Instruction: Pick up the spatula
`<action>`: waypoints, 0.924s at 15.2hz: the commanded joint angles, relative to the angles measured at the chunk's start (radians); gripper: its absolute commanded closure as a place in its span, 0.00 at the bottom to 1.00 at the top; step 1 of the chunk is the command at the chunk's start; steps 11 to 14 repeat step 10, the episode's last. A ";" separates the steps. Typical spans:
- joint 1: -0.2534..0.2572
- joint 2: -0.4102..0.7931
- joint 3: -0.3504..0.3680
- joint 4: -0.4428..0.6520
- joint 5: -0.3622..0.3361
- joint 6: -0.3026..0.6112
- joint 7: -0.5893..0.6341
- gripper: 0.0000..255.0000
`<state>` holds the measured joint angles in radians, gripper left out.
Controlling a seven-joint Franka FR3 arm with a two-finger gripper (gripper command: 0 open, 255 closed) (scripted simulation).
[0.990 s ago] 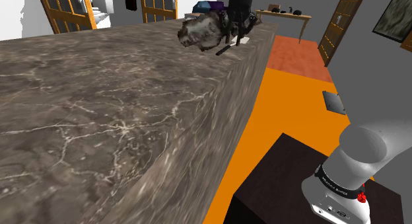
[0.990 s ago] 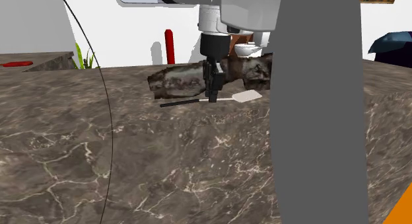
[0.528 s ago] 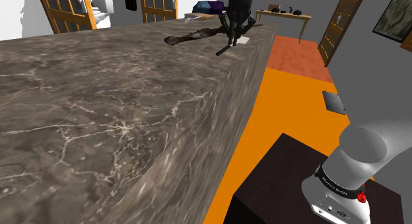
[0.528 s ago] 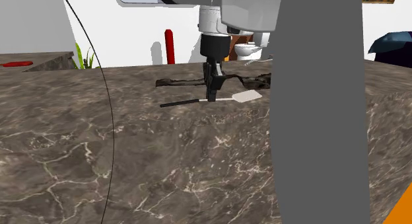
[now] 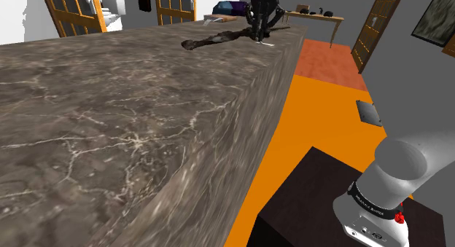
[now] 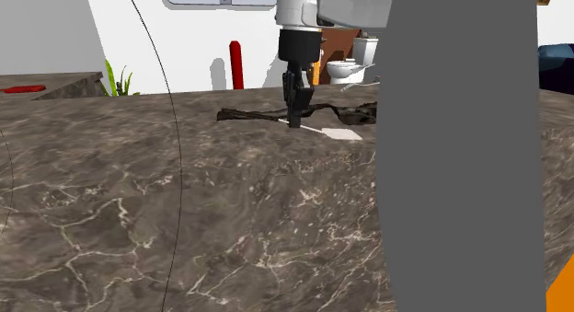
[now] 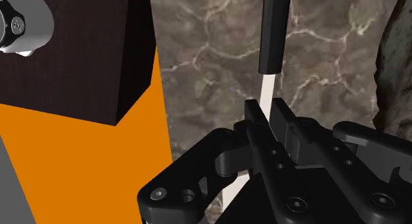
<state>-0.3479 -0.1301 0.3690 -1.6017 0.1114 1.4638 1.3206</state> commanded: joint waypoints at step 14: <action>0.003 0.063 0.008 0.198 -0.020 -0.138 0.024 1.00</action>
